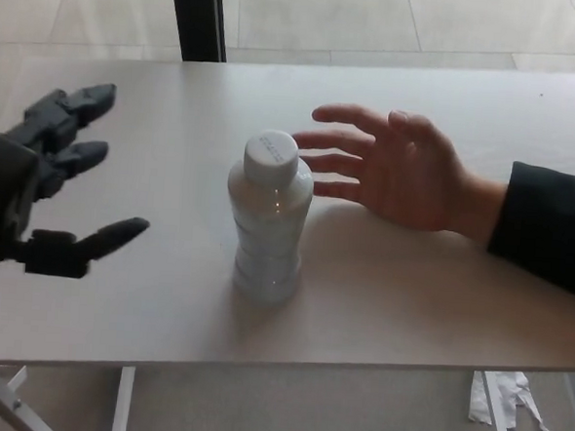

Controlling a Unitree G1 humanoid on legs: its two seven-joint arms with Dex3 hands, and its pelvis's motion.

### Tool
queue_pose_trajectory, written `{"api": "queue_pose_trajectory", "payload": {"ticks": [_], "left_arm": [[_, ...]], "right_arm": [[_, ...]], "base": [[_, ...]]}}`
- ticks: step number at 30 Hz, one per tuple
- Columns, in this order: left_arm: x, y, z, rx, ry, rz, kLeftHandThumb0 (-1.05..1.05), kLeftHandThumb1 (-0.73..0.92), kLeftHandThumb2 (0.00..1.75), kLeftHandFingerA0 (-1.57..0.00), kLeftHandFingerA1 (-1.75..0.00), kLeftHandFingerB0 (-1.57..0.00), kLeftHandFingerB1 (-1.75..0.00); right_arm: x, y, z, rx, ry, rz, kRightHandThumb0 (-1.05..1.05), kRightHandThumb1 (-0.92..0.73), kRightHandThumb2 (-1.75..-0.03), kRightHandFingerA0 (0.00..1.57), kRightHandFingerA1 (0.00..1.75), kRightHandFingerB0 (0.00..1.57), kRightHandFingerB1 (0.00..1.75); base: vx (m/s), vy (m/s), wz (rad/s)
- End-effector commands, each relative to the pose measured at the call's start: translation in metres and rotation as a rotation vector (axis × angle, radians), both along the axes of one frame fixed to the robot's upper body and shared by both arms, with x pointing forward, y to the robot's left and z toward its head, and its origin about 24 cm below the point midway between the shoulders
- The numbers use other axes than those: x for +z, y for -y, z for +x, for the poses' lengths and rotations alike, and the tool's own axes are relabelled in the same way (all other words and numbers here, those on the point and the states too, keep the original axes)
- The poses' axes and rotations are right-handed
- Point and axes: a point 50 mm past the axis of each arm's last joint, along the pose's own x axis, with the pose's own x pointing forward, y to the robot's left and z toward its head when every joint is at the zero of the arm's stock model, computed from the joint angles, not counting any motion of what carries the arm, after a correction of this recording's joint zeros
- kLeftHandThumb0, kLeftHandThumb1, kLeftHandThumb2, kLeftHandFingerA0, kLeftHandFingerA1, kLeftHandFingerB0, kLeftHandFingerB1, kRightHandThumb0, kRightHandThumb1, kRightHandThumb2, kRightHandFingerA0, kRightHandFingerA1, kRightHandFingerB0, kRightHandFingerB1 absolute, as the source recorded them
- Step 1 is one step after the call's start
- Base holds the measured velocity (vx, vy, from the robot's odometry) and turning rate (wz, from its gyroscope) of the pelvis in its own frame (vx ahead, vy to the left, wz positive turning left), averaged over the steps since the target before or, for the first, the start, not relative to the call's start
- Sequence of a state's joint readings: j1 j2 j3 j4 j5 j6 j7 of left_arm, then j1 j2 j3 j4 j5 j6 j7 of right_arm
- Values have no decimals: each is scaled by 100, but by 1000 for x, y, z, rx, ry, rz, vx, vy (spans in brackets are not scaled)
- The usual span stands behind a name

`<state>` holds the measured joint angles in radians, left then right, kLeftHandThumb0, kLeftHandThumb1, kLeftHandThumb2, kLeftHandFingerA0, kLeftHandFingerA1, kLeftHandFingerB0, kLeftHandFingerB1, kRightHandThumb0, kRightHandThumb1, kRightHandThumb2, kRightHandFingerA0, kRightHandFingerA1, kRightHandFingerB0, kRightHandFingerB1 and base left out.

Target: Pick up a bottle and hand it

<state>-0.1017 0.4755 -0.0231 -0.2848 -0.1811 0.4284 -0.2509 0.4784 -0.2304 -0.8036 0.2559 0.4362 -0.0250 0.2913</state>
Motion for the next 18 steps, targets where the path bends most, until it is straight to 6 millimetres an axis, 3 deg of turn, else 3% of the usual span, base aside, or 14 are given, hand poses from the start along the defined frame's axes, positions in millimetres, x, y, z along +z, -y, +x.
{"api": "queue_pose_trajectory", "payload": {"ticks": [1, 2, 3, 4, 5, 7, 8, 10, 13, 14, 15, 16, 17, 18], "left_arm": [[-18, 13, 16, -9, -144, 206, -70, 40, 85, -1, -57, 0, -14], [-19, 15, 19, -15, -141, 219, -76, 37, 78, -8, -63, -2, -14], [-19, 18, 21, -18, -136, 231, -72, 35, 80, -13, -67, -3, -17], [-20, 19, 22, -18, -130, 241, -72, 35, 79, -10, -64, -4, -18], [-20, 21, 23, -17, -125, 252, -72, 35, 79, -10, -64, -4, -18], [-23, 26, 27, -24, -107, 294, -75, 36, 81, -23, -80, -5, -17], [-27, 29, 31, -20, -98, 324, -75, 37, 82, -27, -81, -4, -13], [-30, 32, 35, -2, -108, 339, -83, 36, 75, -12, -65, 0, -8], [-32, 33, 38, 26, -118, 339, -85, 37, 76, -13, -62, 0, -1], [-33, 33, 39, 36, -122, 339, -80, 37, 83, -6, -58, 0, -4], [-37, 34, 39, 42, -124, 360, -90, 49, 57, -12, -63, 0, -1], [-40, 34, 39, 49, -134, 356, -89, 50, 57, -10, -60, 0, -1], [-43, 34, 38, 57, -148, 351, -85, 51, 93, 0, -56, 0, 0], [-47, 34, 36, 66, -167, 336, -83, 51, 92, -1, -57, 0, 0]], "right_arm": [[1, 1, -1, -11, 27, 31, -53, -50, -55, 34, 45, 35, 32], [1, 1, -1, -12, 27, 36, -57, -40, -75, 31, 53, 29, 44], [1, 1, -1, -12, 26, 39, -52, -50, -55, 34, 46, 35, 32], [1, 1, 0, -9, 29, 42, -57, -39, -75, 31, 54, 29, 44], [1, 1, 1, -5, 35, 45, -57, -39, -75, 31, 54, 29, 44], [2, 1, 2, -8, 34, 37, -52, -50, -55, 35, 47, 36, 32], [3, 0, 3, -4, 30, 33, -59, -39, -75, 30, 54, 30, 44], [3, 0, 2, -2, 19, 25, -58, -40, -76, 30, 54, 29, 44], [1, 0, 4, -4, 26, 42, -58, -40, -76, 32, 53, 26, 43], [1, 0, 4, -2, 21, 34, -51, -52, -55, 36, 45, 35, 31], [1, 0, 4, -2, 31, 41, -50, -52, -56, 35, 45, 34, 32], [0, 0, 5, -2, 30, 45, -50, -52, -57, 34, 44, 35, 32], [0, 0, 5, -3, 34, 48, -55, -40, -75, 32, 52, 30, 44], [1, 0, 5, -2, 36, 50, -49, -52, -57, 35, 45, 35, 32]], "base": [[0, 0, 0], [0, 0, 0], [0, 0, 0], [0, 0, 0], [0, 0, 0], [0, 0, 0], [0, 0, 0], [0, 0, 0], [0, 0, 0], [0, 0, 0], [0, 0, 0], [0, 0, 0], [0, 0, 0], [0, 0, 0]]}}
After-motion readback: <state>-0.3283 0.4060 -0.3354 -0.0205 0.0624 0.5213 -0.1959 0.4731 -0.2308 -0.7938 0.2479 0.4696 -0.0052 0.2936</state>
